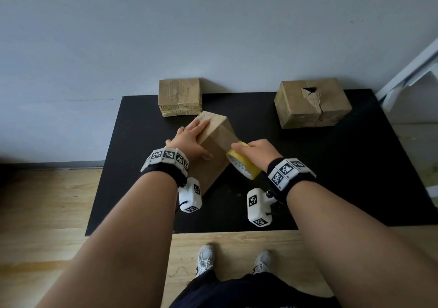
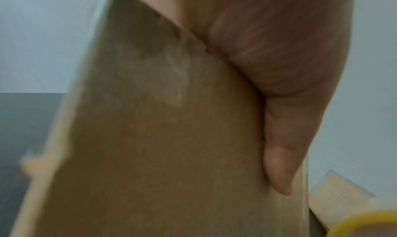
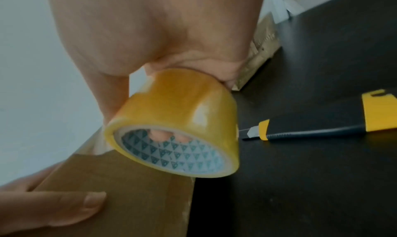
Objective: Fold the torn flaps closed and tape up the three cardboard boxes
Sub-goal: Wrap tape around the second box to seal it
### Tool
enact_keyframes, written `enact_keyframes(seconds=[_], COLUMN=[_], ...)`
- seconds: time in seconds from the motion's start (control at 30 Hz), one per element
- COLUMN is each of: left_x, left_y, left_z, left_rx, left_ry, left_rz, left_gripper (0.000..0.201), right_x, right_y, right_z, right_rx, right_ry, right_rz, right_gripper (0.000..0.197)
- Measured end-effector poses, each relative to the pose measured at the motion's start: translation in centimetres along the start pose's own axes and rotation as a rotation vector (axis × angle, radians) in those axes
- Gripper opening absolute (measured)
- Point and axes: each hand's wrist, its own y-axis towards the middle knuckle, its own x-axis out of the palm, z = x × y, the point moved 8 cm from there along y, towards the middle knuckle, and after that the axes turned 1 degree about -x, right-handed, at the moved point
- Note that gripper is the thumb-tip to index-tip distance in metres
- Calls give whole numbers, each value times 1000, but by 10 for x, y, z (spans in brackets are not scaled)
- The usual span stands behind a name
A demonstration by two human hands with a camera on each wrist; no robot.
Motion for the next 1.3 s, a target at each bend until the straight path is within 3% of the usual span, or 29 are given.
enact_keyframes(seconds=[0.17, 0.37, 0.53, 0.73, 0.9, 1.13, 1.3], left_x=[-5, -5, -2, 12, 11, 11, 21], left_y=[4, 3, 1, -10, -6, -2, 4], left_z=[-7, -6, -26, -36, -36, -40, -40], left_rx=[0, -7, -131, -209, -200, -198, -194], left_ry=[-78, -138, -440, -657, -666, -675, -733], left_rz=[-19, -40, -42, -119, -107, -151, -295], left_gripper=[117, 117, 106, 115, 101, 97, 104], right_x=[-3, -5, -8, -6, -10, 3, 9], right_y=[0, 3, 4, 11, 13, 13, 14], right_z=[-1, 26, 4, 0, 8, 14, 6], right_rx=[-51, 87, -25, -56, -25, 51, 54], right_ry=[82, -152, -145, -188, -205, -284, -305], right_rz=[86, 54, 104, 75, 83, 55, 66], right_gripper=[48, 50, 55, 57, 56, 56, 55])
